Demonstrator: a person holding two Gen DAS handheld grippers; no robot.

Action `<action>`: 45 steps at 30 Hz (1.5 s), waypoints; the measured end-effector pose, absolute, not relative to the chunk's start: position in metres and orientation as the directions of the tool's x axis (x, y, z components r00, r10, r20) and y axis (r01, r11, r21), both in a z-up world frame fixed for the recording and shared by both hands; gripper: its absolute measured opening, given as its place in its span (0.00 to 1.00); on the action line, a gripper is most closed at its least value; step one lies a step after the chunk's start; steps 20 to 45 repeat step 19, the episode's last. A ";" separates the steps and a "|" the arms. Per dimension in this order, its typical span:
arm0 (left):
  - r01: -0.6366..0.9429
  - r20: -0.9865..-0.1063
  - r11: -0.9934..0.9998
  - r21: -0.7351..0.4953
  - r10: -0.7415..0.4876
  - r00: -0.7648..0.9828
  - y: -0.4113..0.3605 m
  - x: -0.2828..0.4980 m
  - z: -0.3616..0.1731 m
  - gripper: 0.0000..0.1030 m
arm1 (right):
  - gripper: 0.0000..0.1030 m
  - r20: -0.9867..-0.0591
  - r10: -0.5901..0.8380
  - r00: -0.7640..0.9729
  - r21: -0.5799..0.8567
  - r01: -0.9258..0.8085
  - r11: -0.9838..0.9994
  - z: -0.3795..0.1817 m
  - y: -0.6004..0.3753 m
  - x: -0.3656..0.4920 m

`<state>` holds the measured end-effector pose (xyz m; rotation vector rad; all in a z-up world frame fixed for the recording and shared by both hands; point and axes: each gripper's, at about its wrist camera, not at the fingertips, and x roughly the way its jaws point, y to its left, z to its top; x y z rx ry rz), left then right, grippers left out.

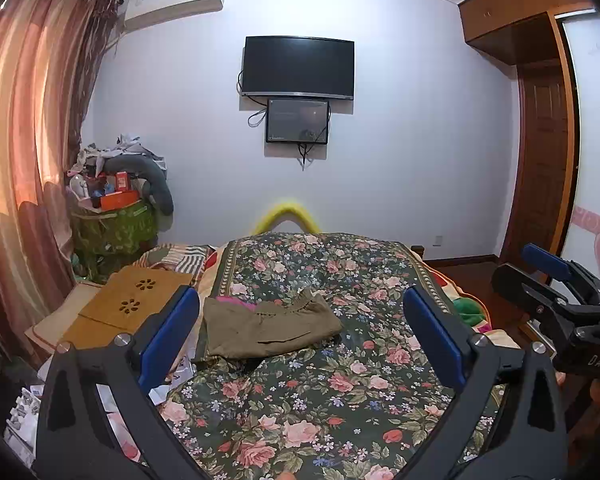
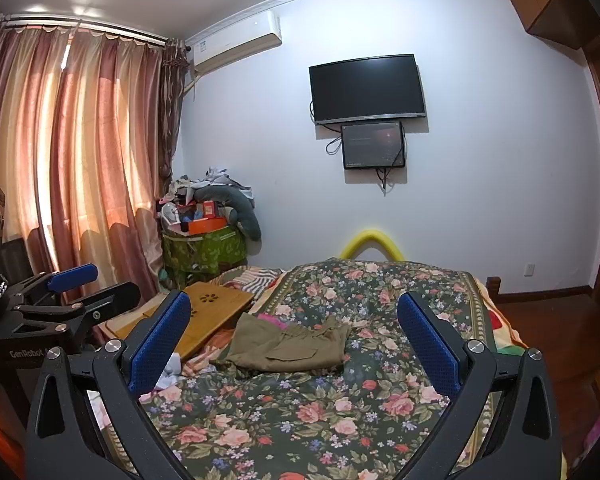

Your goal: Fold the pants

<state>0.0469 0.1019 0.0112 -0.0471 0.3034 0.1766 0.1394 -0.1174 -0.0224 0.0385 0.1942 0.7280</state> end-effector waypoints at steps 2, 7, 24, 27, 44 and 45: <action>-0.177 -0.300 0.984 -0.015 0.165 0.940 0.101 0.047 0.011 1.00 | 1.00 -0.163 0.664 0.729 0.102 -0.657 0.747 -0.023 -0.117 0.140; -0.167 -0.301 0.986 -0.017 0.154 0.941 0.099 0.048 0.012 1.00 | 1.00 -0.165 0.662 0.731 0.100 -0.655 0.749 -0.023 -0.117 0.139; -0.170 -0.319 0.985 -0.026 0.153 0.935 0.105 0.059 0.005 1.00 | 1.00 -0.188 0.655 0.732 0.104 -0.648 0.754 -0.030 -0.113 0.149; -0.170 -0.319 0.985 -0.026 0.153 0.935 0.105 0.059 0.005 1.00 | 1.00 -0.188 0.655 0.732 0.104 -0.648 0.754 -0.030 -0.113 0.149; -0.170 -0.319 0.985 -0.026 0.153 0.935 0.105 0.059 0.005 1.00 | 1.00 -0.188 0.655 0.732 0.104 -0.648 0.754 -0.030 -0.113 0.149; -0.170 -0.319 0.985 -0.026 0.153 0.935 0.105 0.059 0.005 1.00 | 1.00 -0.188 0.655 0.732 0.104 -0.648 0.754 -0.030 -0.113 0.149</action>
